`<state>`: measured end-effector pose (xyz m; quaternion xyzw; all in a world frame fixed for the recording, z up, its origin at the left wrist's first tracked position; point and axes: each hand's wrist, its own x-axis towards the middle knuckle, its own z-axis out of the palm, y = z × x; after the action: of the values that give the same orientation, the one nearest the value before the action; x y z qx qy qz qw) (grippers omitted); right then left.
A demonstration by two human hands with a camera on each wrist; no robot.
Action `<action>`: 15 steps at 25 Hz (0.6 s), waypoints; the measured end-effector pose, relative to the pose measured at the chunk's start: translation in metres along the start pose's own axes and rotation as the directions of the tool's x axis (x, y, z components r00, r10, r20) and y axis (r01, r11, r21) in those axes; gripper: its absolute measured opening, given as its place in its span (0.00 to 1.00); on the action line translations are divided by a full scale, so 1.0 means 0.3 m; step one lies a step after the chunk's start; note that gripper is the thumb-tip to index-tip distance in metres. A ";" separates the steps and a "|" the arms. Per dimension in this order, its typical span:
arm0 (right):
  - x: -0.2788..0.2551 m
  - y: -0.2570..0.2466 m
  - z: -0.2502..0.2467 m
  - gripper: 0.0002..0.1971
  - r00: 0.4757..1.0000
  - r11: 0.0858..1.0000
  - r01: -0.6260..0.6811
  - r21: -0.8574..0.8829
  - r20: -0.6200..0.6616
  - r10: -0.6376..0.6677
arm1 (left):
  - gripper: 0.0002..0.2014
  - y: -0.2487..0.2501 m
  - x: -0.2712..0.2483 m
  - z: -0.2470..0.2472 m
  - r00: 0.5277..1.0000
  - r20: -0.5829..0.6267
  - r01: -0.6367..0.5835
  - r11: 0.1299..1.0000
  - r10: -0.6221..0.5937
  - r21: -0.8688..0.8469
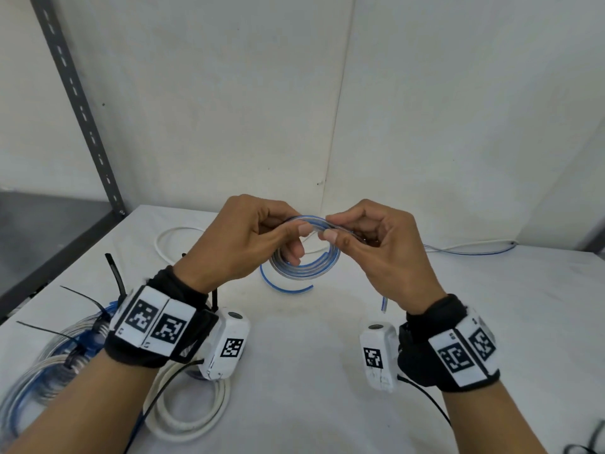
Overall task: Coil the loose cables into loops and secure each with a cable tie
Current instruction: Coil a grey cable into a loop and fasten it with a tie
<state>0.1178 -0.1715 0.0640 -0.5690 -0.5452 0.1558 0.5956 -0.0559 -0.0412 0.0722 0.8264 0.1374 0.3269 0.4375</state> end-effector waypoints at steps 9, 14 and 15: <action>-0.009 -0.019 0.059 0.05 0.989 0.969 -0.029 0.246 -0.133 0.063 | 0.10 0.014 0.011 0.012 0.982 -0.177 0.022 0.961 -0.073 -0.275; -0.017 -0.009 0.099 0.03 0.970 0.950 -0.030 0.312 -0.221 0.103 | 0.10 0.008 0.018 0.033 0.963 -0.228 0.038 0.908 -0.145 -0.418; -0.017 -0.009 0.098 0.03 0.970 0.953 -0.018 0.303 -0.225 0.090 | 0.10 0.009 0.018 0.036 0.961 -0.231 0.036 0.899 -0.150 -0.436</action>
<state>0.0905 -0.1617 0.0568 -0.5016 -0.4245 0.1840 0.7310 -0.0447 -0.0469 0.0723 0.6530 0.1580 0.4326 0.6013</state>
